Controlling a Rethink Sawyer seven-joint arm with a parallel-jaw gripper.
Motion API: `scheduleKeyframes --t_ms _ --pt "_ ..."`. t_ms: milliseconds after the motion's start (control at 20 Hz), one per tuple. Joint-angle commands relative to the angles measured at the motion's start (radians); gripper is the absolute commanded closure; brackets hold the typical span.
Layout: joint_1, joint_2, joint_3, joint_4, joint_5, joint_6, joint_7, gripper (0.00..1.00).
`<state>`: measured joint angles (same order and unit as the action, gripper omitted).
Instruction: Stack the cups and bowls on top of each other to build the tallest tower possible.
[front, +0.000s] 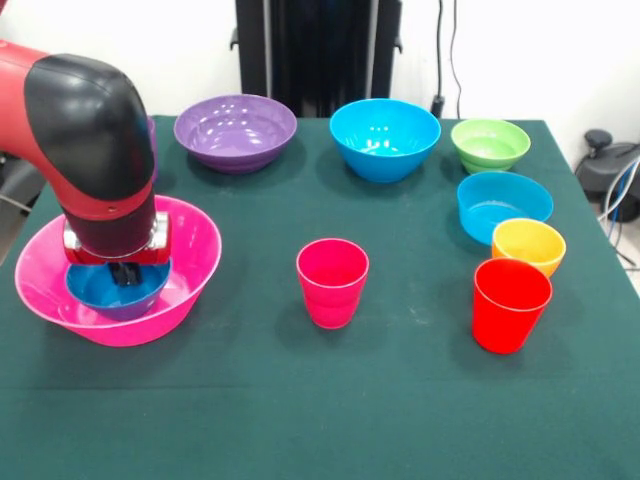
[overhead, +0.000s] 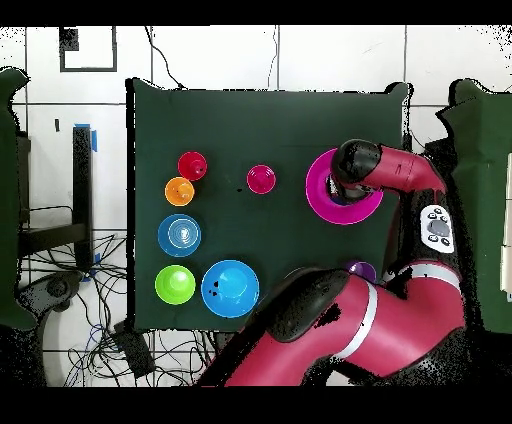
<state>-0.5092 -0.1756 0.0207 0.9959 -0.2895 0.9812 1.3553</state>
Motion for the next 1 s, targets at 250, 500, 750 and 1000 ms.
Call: scheduleKeyframes --t_ms 250,500,750,1000 --pt "0.094 -0.023 0.038 0.041 -0.106 0.058 -0.14 1.0" --pt "0.096 -0.081 0.048 0.064 -0.068 0.081 -0.124 1.0" --pt "0.11 -0.153 0.041 0.063 -0.058 0.144 -0.146 1.0" --pt "0.125 -0.209 0.045 -0.015 -0.077 0.243 -0.23 1.0"
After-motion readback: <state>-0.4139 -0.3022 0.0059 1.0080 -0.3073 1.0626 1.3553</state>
